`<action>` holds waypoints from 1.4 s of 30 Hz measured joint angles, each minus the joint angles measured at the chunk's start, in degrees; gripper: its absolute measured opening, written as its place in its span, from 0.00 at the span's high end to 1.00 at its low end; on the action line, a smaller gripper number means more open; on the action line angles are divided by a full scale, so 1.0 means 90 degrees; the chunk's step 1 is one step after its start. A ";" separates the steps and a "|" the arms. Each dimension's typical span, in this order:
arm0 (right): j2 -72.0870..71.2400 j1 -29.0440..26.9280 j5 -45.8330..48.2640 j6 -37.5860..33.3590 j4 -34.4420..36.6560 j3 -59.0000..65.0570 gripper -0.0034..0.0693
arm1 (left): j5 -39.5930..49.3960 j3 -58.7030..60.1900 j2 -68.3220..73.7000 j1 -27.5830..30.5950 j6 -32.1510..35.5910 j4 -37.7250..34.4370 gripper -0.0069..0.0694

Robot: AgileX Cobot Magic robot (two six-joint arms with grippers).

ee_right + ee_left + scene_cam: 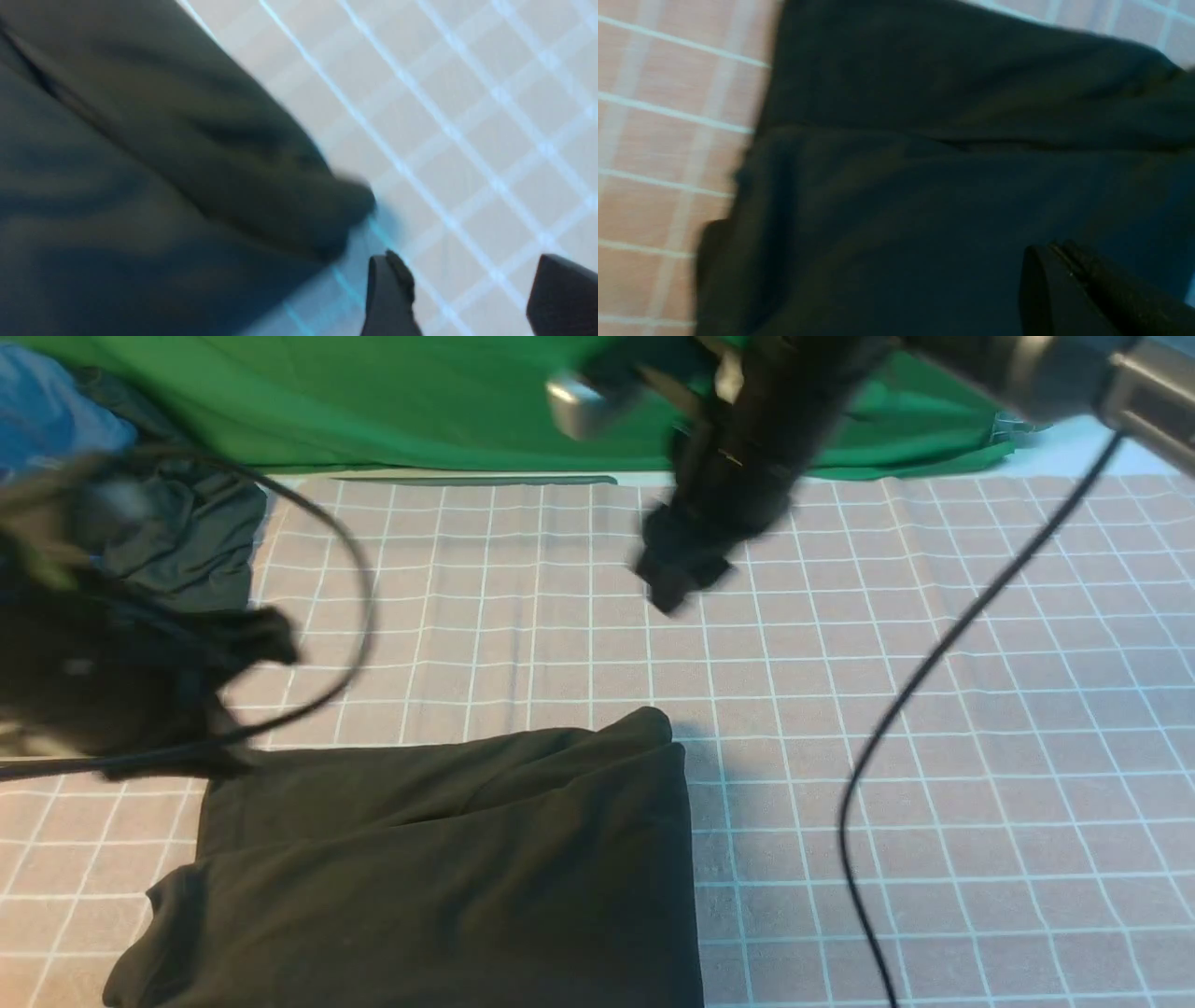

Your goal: Fold a long-sleeved shirt over a pink coffee tablecloth.

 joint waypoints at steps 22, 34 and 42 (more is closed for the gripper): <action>0.0818 0.0599 -0.0675 -0.2276 0.0048 0.0691 0.17 | -0.2216 0.2169 0.1015 0.0000 0.0880 -0.1336 0.89; 0.0954 0.0599 -0.0296 -0.2942 0.0042 0.0691 0.66 | -0.2333 0.2183 0.1023 0.0000 0.0944 -0.1356 0.89; 0.0987 0.0600 -0.0122 -0.3270 0.0003 0.0575 0.90 | -0.2333 0.2185 0.1023 0.0000 0.0938 -0.1356 0.89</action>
